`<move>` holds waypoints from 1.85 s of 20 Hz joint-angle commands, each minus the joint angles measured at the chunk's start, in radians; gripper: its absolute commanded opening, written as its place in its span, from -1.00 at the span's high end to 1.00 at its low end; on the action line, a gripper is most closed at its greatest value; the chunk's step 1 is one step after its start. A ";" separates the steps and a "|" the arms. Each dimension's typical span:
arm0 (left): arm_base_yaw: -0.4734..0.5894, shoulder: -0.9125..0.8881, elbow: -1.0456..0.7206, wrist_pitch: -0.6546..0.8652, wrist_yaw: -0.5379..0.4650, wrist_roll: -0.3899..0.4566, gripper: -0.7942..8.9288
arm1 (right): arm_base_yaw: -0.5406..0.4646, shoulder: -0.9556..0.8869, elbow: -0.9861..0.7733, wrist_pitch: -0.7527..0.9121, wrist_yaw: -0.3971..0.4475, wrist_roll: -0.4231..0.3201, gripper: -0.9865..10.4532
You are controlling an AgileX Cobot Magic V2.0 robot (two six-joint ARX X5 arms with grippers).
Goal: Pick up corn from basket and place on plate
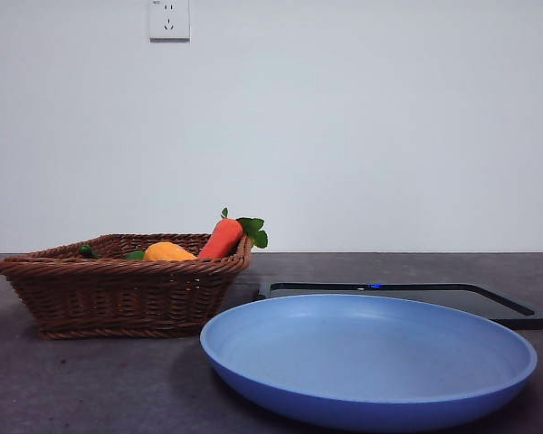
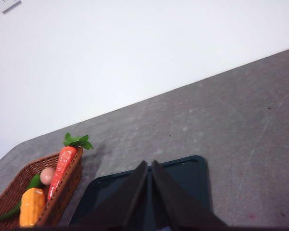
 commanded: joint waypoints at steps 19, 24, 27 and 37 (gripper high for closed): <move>-0.018 0.433 0.440 -0.550 0.263 0.380 0.83 | 0.045 0.579 0.608 -0.719 -0.109 -0.433 0.82; -0.047 0.509 0.456 -0.622 0.266 0.434 0.83 | 0.118 0.689 0.644 -0.832 -0.108 -0.483 0.82; -0.047 0.511 0.457 -0.609 0.266 0.433 0.75 | 0.147 0.715 0.644 -0.826 -0.108 -0.483 0.81; -0.047 0.511 0.457 -0.579 0.265 0.387 0.06 | 0.157 0.758 0.644 -0.812 -0.111 -0.455 0.27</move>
